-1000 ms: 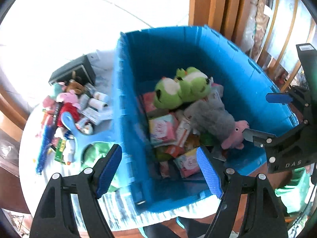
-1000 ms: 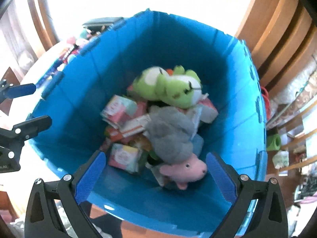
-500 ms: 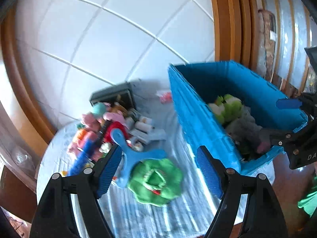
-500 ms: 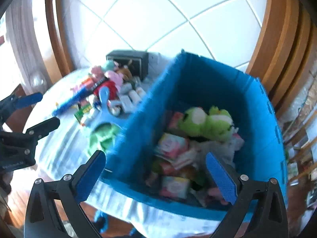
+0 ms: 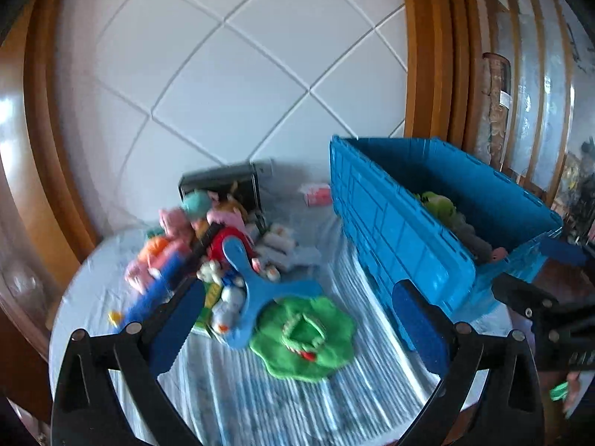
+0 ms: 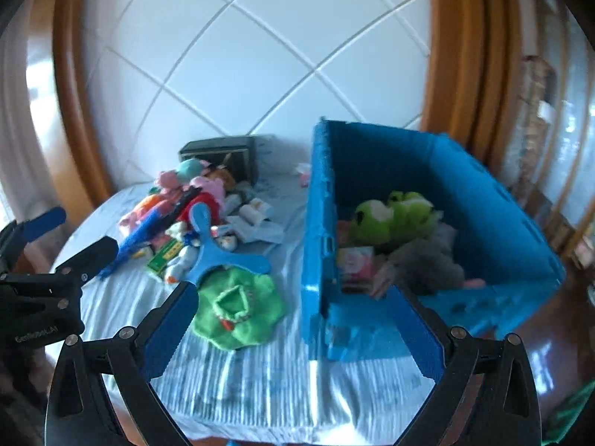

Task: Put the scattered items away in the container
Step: 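Withdraw both grippers from the crate back toward the table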

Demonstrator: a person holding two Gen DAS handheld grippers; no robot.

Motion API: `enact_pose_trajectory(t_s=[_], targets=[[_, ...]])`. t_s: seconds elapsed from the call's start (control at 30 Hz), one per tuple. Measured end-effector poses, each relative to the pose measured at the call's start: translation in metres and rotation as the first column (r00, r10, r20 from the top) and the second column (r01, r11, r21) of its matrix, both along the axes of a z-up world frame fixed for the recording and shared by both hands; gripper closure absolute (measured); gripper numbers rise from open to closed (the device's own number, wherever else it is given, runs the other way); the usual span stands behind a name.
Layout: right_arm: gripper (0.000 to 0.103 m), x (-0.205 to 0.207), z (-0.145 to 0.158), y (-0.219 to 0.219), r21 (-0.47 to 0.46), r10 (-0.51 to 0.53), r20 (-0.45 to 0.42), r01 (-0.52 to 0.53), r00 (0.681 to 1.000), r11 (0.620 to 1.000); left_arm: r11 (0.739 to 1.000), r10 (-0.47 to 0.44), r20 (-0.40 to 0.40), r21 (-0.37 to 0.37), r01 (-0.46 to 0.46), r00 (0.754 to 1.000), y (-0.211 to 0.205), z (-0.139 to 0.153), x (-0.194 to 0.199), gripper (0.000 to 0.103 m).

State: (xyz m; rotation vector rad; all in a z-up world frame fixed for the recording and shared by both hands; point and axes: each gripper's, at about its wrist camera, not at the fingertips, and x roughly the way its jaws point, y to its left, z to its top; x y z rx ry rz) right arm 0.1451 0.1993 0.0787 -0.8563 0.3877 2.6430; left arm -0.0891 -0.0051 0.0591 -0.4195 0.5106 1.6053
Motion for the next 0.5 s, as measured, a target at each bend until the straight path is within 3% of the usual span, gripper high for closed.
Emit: enact_pose_trajectory(t_s=[0.2,0.5], targets=[[0.0,0.011,-0.006,-0.013,0.029,-0.043,-0.003,0.043,0.999,0.999,0.999,0.034,0.029,-0.033,-0.033,0.999,-0.009,-0.003,0.006,0.001],[0.0,0.028,-0.001,-0.009,0.043,-0.071,-0.033,0.072,0.997,0.996,0.998,0.054,0.027,-0.025,-0.053,0.998,-0.02,0.004,0.018,0.001]])
